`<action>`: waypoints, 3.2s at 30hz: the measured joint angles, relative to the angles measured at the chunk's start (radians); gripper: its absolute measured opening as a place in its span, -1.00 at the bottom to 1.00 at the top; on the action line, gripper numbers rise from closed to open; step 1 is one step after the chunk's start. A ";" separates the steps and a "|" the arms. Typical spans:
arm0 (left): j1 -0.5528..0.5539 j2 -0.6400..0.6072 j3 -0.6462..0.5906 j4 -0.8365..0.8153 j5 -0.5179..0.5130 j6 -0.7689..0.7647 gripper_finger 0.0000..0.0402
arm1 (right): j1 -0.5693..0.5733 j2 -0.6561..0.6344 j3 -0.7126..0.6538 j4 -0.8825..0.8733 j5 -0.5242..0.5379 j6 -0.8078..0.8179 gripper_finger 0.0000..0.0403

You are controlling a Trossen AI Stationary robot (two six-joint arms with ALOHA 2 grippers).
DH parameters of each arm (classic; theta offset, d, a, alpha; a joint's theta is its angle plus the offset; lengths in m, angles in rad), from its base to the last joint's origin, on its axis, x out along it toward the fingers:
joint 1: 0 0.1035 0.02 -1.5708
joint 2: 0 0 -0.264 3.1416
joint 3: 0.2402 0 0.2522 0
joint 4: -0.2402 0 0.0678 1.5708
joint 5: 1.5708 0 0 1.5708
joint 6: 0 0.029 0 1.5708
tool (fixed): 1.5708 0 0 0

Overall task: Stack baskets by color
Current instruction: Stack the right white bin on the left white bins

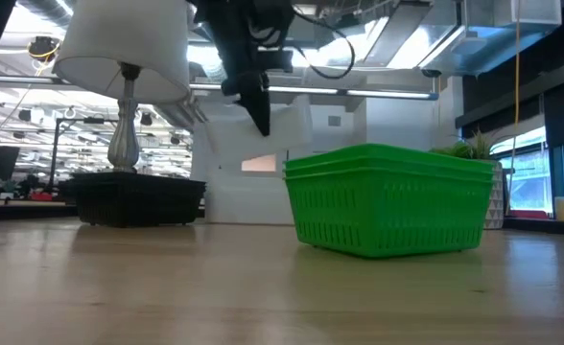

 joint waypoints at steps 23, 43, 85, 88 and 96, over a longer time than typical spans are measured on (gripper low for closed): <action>0.050 0.067 0.090 -0.151 0.097 -0.044 -1.00 | -0.001 0.000 0.000 0.000 0.000 0.000 -0.60; 0.035 0.091 0.090 -0.195 0.078 0.001 -0.80 | -0.001 0.000 0.000 0.000 0.000 0.000 -0.60; 0.092 0.108 0.122 0.236 0.147 0.159 -0.57 | -0.001 -0.003 0.000 0.000 -0.009 0.050 -0.60; 0.092 0.135 0.081 0.264 0.139 0.166 -0.57 | -0.001 -0.003 0.000 0.000 -0.009 0.051 -0.60; 0.092 0.148 0.068 0.251 0.088 0.160 -0.57 | -0.001 -0.005 0.000 0.000 -0.010 0.047 -0.60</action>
